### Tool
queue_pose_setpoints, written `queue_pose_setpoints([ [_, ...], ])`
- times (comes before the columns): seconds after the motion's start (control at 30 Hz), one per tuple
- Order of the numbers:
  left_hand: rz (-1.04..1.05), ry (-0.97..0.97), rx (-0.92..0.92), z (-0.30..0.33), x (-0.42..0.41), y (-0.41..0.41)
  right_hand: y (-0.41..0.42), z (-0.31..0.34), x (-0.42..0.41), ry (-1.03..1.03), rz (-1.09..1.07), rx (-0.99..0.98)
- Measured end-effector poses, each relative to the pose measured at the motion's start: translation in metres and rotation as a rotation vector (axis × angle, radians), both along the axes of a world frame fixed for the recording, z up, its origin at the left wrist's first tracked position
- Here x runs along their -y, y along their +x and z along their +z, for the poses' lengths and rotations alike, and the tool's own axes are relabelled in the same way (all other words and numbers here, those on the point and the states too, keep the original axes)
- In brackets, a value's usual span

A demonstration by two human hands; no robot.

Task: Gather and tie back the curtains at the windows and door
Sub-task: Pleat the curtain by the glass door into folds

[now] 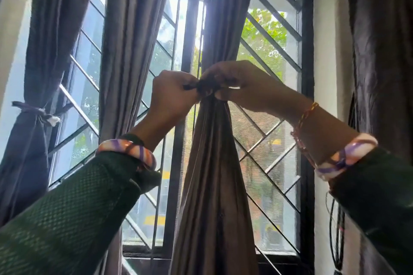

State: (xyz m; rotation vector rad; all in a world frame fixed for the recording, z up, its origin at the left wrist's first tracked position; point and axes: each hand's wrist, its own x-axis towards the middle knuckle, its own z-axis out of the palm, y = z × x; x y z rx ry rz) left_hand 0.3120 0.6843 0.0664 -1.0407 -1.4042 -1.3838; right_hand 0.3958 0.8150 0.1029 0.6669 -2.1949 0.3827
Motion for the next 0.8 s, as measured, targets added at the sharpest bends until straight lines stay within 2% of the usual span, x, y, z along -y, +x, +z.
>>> queue_pose_setpoints([
  [0.07, -0.083, -0.002, 0.096, 0.001, -0.002, -0.001, 0.000, -0.001, 0.001, 0.011, -0.058, -0.125],
  [0.13, -0.071, -0.001, 0.078, 0.003, -0.007, 0.003, -0.003, 0.000, 0.000, -0.010, -0.171, -0.289],
  [0.27, 0.265, -0.096, -0.152, 0.009, -0.012, 0.014, -0.010, -0.008, 0.002, -0.047, -0.290, -0.494],
  [0.33, 0.325, -0.141, -0.223, 0.012, -0.012, 0.013, -0.014, -0.013, -0.001, -0.058, -0.347, -0.525],
  [0.47, 0.441, -0.263, -0.370, 0.008, -0.018, 0.014, -0.020, -0.006, -0.007, -0.147, -0.393, -0.379],
  [0.67, 0.693, -0.322, -0.519, 0.006, -0.024, 0.015, -0.017, 0.003, -0.007, -0.469, -0.226, -0.178],
  [0.8, 0.865, -0.367, -0.613, 0.010, -0.023, 0.012, -0.012, 0.003, -0.004, -0.634, -0.134, -0.125],
])
